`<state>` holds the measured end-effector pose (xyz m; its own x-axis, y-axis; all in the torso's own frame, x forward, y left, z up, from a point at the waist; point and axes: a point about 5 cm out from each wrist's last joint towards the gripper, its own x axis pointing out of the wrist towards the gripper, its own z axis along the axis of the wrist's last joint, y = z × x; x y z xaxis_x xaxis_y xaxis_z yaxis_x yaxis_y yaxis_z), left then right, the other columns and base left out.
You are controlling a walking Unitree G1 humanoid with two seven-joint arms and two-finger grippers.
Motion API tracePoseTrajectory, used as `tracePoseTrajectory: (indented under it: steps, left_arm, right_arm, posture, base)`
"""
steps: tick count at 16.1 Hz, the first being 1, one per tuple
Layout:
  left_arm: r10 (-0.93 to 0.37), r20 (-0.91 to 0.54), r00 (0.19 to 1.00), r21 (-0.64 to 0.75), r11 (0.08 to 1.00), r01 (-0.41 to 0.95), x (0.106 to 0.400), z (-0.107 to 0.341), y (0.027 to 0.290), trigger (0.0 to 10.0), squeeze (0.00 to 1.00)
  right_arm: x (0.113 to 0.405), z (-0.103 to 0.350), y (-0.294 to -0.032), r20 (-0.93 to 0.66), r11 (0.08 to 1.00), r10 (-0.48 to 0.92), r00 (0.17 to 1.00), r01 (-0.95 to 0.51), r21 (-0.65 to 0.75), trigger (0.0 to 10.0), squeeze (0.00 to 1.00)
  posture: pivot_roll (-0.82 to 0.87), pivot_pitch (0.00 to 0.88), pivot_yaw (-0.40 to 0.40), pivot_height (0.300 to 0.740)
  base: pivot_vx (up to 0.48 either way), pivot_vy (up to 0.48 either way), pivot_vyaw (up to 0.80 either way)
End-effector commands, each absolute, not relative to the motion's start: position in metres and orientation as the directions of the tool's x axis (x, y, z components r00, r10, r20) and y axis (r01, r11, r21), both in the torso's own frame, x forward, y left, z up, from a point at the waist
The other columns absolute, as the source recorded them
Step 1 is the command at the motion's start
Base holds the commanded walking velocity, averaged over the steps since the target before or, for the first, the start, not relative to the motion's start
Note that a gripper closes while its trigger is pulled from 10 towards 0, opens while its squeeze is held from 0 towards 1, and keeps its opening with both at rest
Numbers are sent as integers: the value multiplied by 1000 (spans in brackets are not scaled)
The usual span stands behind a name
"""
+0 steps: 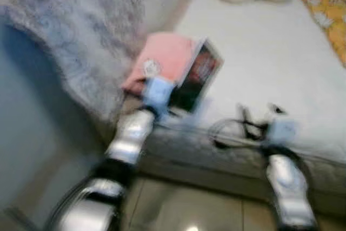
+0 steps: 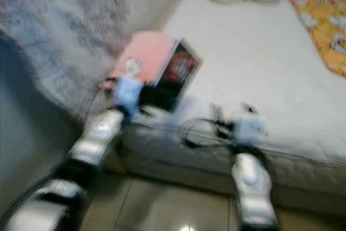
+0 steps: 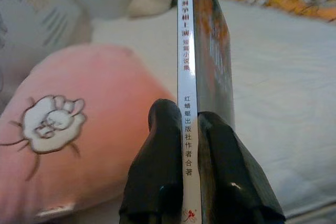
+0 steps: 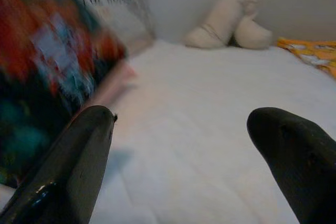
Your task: Clean up the room
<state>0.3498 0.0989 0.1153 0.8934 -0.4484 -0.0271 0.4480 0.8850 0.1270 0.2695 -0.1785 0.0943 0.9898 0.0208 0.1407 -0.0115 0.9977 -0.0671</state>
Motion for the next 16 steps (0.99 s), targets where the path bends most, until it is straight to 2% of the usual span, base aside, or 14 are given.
tracePoseTrajectory:
  steps: [1, 6, 8, 10, 14, 16]
  left_arm:
    - [-490, 54, 870, 128, 868, 480, 352, 133, 82, 10000, 0]
    - [-608, 168, 776, 129, 794, 595, 349, 165, 52, 10000, 0]
    - [-600, 155, 785, 85, 800, 594, 357, 172, 42, 10000, 0]
    - [-541, 123, 832, -57, 833, 551, 376, 179, 38, 10000, 0]
    - [-669, 86, 738, -168, 720, 673, 379, 199, -8, 10000, 0]
    - [-687, 74, 723, -245, 690, 681, 377, 199, -18, 10000, 0]
  right_arm:
    - [266, 94, -193, 135, 996, -18, 991, 30, -84, 10000, 0]
    - [266, 94, -194, 134, 996, -22, 991, 34, -87, 10000, 0]
    - [265, 94, -194, 131, 996, -15, 991, 27, -86, 10000, 0]
    - [264, 93, -192, 125, 996, -6, 992, 17, -86, 10000, 0]
    - [257, 93, -193, 106, 995, 19, 994, -8, -103, 10000, 0]
    - [250, 96, -196, 105, 993, 25, 994, -13, -116, 10000, 0]
  posture:
    - [-169, 0, 72, 740]
    - [-177, 0, 76, 740]
    - [-174, 0, 71, 740]
    - [-176, 0, 62, 740]
    - [-221, 0, 25, 740]
    - [-242, 0, 12, 740]
  base:
    - [465, 0, 0]
    - [464, 0, 0]
    - [465, 0, 0]
    - [0, 0, 0]
    - [0, 0, 0]
    - [0, 0, 0]
